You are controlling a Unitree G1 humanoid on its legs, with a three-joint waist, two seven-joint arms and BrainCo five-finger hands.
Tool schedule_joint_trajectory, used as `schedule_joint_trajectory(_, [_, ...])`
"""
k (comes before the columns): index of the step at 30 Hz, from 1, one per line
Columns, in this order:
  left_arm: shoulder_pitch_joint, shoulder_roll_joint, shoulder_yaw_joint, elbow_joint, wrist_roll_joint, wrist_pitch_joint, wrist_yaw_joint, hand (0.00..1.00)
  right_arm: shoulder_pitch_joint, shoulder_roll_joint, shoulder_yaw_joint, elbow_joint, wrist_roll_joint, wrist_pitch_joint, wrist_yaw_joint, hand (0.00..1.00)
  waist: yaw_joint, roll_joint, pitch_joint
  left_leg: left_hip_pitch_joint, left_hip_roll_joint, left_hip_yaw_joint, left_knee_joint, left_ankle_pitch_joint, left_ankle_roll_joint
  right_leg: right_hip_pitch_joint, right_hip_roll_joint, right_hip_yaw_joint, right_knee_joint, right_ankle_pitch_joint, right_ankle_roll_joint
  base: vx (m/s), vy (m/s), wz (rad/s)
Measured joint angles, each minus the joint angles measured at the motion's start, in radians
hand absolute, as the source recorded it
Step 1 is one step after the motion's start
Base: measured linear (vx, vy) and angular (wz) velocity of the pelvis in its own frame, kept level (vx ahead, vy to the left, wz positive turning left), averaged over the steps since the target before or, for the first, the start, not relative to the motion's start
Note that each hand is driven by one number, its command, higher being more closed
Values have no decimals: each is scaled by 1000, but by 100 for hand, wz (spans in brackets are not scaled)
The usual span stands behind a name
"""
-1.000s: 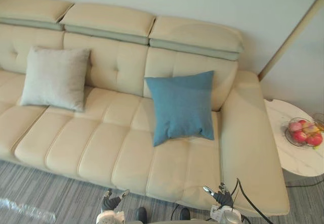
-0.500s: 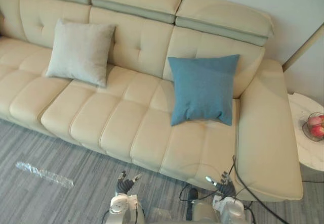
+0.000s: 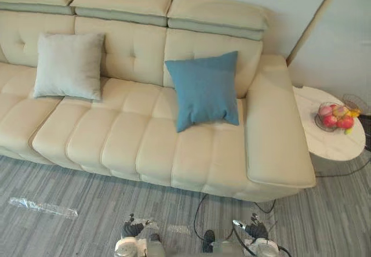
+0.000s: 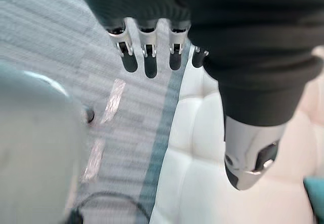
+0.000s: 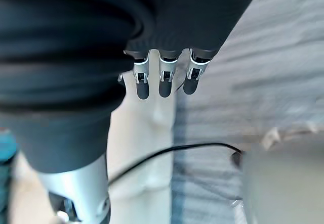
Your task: Pick up cushions and gather them together orderly.
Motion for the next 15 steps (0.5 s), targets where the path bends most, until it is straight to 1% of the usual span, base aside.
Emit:
schedule_joint_trajectory(2, [-4,-5,-3,0,0,1,0,0,-6,4,-6,14,0,1,0,0,0,-6,-4,13,6,13,-42,28,-4,4,15,9,-40,35,-15,5,-58,-21])
schedule_joint_trajectory(4, [-4,-9,-5,0,0,2,-1,0,-4,7,-7,15,0,2,2,0,0,-2,-2,26,5,16,-42,34,-12,17,17,12,-45,43,-21,-4,-12,-6])
schedule_joint_trajectory(6, [0,-9,-10,1,0,2,-1,0,4,6,-23,16,1,3,3,0,0,5,-6,56,-3,6,-48,37,-16,61,16,11,-70,50,-14,10,32,10])
schedule_joint_trajectory(10, [0,-7,-11,3,0,2,-5,0,2,5,-35,16,2,2,3,0,0,8,-12,66,-21,-14,-64,41,-11,91,3,-3,-110,67,-5,13,51,14])
schedule_joint_trajectory(11, [1,-8,-11,11,1,2,-16,0,0,5,-35,16,2,2,3,0,1,9,-11,70,-26,-17,-67,43,-9,99,-1,-4,-118,71,-2,17,47,13])
schedule_joint_trajectory(15, [4,3,-12,24,9,4,-21,0,4,7,-36,17,2,2,8,0,0,14,-7,98,-38,-35,-70,42,-7,140,-11,-19,-128,67,5,35,33,13])
